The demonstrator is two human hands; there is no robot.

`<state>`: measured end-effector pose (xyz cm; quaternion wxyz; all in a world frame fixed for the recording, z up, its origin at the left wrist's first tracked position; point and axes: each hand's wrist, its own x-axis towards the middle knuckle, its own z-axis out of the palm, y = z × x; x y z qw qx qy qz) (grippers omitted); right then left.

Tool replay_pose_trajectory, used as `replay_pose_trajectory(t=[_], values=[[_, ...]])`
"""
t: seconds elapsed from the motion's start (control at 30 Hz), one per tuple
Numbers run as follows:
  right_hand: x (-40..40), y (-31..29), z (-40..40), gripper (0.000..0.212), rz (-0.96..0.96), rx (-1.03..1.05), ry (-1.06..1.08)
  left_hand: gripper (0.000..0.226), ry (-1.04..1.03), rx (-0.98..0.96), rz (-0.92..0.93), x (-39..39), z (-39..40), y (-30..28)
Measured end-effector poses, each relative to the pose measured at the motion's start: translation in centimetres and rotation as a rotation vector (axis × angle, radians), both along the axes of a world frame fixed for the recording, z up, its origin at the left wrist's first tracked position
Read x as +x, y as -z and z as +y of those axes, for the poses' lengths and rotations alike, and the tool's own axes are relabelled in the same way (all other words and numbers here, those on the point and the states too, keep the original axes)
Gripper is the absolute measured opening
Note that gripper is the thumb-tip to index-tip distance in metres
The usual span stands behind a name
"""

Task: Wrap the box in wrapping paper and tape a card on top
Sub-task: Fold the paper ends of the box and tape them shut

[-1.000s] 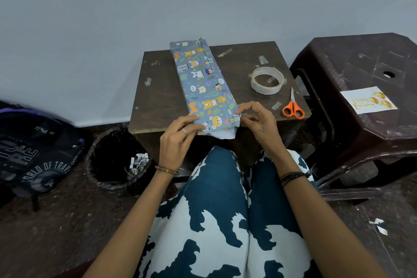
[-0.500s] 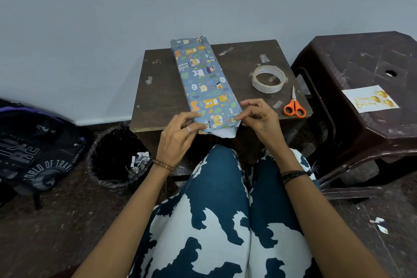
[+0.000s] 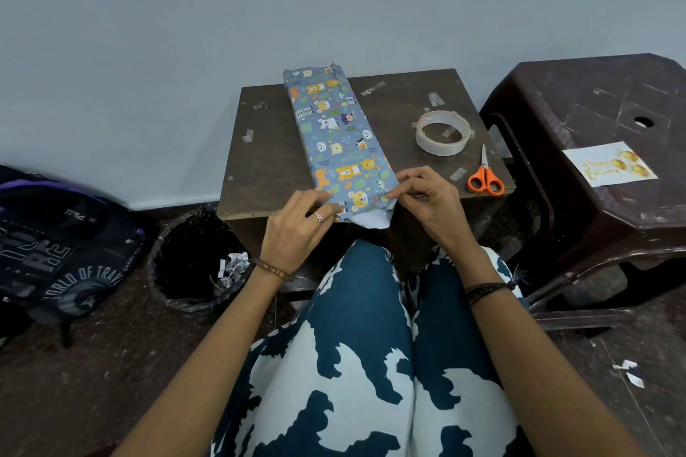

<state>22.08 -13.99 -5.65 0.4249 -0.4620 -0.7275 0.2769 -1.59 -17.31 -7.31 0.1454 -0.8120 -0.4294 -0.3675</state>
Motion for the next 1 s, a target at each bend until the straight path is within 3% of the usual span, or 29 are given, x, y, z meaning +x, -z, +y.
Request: replay_pose_trajectory(t=[0.47, 0.77, 0.9, 1.0], values=[[0.2, -0.9, -0.8, 0.02, -0.042, -0.106, -0.034, 0.018, 0.11, -0.018, 0.052, -1.3, 0.4, 0.8], [-0.5, -0.6, -0.5, 0.009, -0.176, 0.024, 0.009, 0.013, 0.077, 0.016, 0.049, -0.5, 0.8, 0.4], [-0.9, -0.6, -0.4, 0.023, -0.105, -0.03, 0.037, 0.013, 0.076, 0.008, 0.028, -0.5, 0.8, 0.2], [-0.9, -0.3, -0.4, 0.031, -0.173, 0.075, 0.045, 0.016, 0.082, -0.02, 0.007, -0.6, 0.7, 0.4]])
